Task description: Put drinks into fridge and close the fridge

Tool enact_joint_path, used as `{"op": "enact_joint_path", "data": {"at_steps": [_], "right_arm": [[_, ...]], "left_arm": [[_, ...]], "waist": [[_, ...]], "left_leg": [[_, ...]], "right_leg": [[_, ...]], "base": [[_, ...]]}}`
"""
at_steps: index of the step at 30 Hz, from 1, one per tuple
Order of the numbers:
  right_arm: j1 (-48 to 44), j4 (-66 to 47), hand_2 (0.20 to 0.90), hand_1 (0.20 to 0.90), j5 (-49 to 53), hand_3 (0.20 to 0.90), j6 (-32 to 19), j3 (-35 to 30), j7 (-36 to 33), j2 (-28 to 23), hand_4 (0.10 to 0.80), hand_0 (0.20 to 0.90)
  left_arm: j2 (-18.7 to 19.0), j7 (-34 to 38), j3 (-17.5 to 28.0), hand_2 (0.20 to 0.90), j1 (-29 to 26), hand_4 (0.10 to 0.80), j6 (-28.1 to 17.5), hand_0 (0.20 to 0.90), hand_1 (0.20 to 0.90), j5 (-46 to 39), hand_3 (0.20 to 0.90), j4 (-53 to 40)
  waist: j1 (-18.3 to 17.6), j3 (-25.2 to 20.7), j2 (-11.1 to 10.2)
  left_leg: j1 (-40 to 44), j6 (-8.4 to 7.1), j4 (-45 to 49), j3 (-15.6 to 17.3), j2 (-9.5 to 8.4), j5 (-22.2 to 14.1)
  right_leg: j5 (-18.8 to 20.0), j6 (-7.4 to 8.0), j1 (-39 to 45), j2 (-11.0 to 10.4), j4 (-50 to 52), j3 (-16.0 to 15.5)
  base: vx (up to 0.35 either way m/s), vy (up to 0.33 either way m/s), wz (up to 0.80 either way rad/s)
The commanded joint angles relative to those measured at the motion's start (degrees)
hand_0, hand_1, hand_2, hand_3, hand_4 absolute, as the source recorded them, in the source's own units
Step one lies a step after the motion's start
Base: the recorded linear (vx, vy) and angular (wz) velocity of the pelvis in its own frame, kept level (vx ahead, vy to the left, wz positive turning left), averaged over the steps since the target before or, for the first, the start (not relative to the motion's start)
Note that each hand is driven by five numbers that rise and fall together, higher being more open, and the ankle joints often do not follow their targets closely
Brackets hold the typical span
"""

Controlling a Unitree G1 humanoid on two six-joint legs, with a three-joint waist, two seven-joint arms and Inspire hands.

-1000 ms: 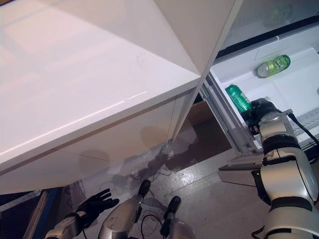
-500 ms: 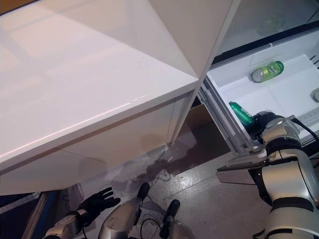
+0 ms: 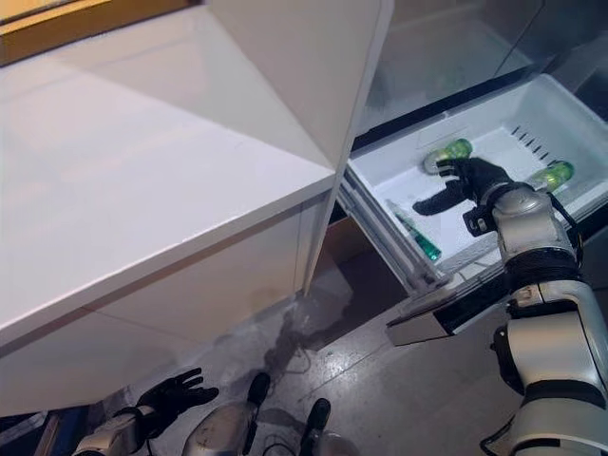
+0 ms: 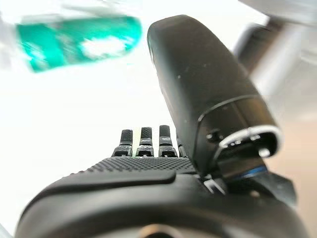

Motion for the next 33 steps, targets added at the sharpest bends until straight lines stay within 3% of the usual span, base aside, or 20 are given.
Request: {"op": "enact_joint_path", "data": {"at_steps": [1,7,12,15,19,25,33], "right_arm": [[1.0,-9.0,0.900,0.900,6.7,0.900,-6.6,-1.7,-11.8,-10.6,0.800,0.900],[8.3,-17.9,0.900,0.900,19.9,0.900,-16.8,-15.5,-34.4,-8.5,0.800,0.900],[18.4,-19.1,0.900,0.900,23.4,0.900,-23.5,-25.4,-43.1,-2.2,0.800,0.900],[24.0,-20.4,0.900,0.900,24.1,0.900,-25.0,-27.9,-43.6,2.1,0.800,0.900],[30.0,-22.7,0.900,0.900,24.8,0.900,-25.6,-28.0,-41.2,7.7,0.800,0.900],[27.8,-19.6,0.900,0.900,27.8,0.900,-28.5,-26.4,-38.5,9.6,0.800,0.900],[20.8,-12.4,0.900,0.900,32.2,0.900,-28.1,-21.9,-30.5,9.5,0.800,0.900]], "left_arm": [[0.6,0.0,-1.2,0.900,3.9,0.800,-0.1,0.900,0.900,0.9,0.900,1.2],[-1.3,-0.9,-0.2,0.900,4.5,0.800,-1.6,0.900,0.900,1.8,0.900,5.6],[-2.7,-0.7,-1.3,0.900,4.1,0.800,-2.2,0.900,0.900,2.2,0.900,8.0],[-3.0,-0.7,-1.6,0.900,3.7,0.800,-1.8,0.900,0.900,2.7,0.900,8.4],[-3.3,-0.4,-2.0,0.900,3.1,0.800,-1.6,0.900,0.900,3.0,0.900,6.9],[-3.6,1.1,-4.0,0.900,-0.6,0.800,-1.0,0.900,0.900,1.2,0.900,3.4],[-3.4,3.4,-5.0,0.900,-0.5,0.800,-2.7,0.900,0.900,-1.4,0.900,2.7]], "waist": [[-2.0,-9.8,-0.4],[-4.9,-12.9,0.1],[-6.3,-14.0,0.7],[-6.9,-14.1,1.1],[-7.0,-11.9,0.7],[-5.5,-6.0,1.4],[-2.7,-0.6,3.0]], "left_leg": [[1.0,-0.85,2.1,4.2,-1.27,-6.6],[3.3,-0.82,1.5,6.6,-0.93,-8.0],[4.6,-0.67,1.7,7.7,-0.80,-9.0],[5.2,-0.46,2.7,8.5,-0.56,-9.7],[1.8,0.66,13.6,8.6,-0.98,-14.1],[-5.1,3.70,23.9,7.4,-1.99,-18.6],[-13.8,5.19,33.3,6.9,-3.90,-20.0]], "right_leg": [[-4.2,0.38,-3.2,2.2,5.7,2.2],[-4.7,0.90,-1.6,2.6,4.6,3.8],[-4.7,1.24,-0.6,2.5,4.0,4.9],[-5.2,1.22,-0.2,2.1,4.6,4.9],[-7.2,-0.17,-1.9,0.0,10.6,4.9],[-11.1,-2.09,-8.9,-2.1,24.3,2.8],[-14.5,-3.85,-17.4,-4.5,37.2,1.6]], "base": [[0.005,0.014,-0.26],[-0.005,0.013,-0.25],[0.014,-0.010,-0.14],[0.045,-0.023,-0.19],[-0.006,-0.029,-0.20],[-0.105,0.027,-0.01],[-0.084,0.096,0.19]]}}
